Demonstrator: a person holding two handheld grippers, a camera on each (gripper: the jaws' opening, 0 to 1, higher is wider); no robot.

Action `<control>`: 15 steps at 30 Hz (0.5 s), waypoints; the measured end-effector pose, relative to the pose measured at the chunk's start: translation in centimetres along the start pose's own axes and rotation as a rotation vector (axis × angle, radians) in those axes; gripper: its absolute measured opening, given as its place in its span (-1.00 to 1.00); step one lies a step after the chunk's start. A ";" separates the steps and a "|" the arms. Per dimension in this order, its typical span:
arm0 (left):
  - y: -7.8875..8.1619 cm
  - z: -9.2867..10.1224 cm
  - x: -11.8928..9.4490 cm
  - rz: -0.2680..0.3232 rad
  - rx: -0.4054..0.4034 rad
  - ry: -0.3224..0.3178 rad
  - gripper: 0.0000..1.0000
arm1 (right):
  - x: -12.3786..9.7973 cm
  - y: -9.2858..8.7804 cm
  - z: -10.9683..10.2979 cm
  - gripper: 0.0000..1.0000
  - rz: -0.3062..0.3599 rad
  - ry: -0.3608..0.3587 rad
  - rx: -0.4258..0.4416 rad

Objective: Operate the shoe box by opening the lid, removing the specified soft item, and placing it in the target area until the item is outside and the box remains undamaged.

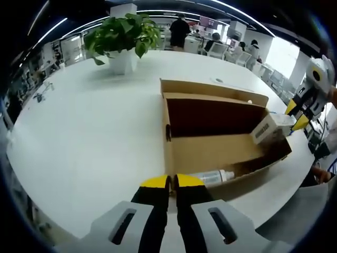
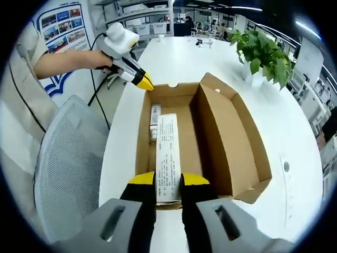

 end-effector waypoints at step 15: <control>-0.2 0.0 -0.1 0.003 0.000 0.003 -0.98 | -5.2 0.4 0.8 -0.71 0.044 -0.065 -0.043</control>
Point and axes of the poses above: the point that each gripper's makers call its tool centre point, and the gripper's own axes: x roughly forward along the fingers, z roughly to its right, y roughly out of its top, the point moved 7 cm from there along -x, roughly backward along the fingers, and after that the axes turned 5 degrees about x, right-handed, at the moved point
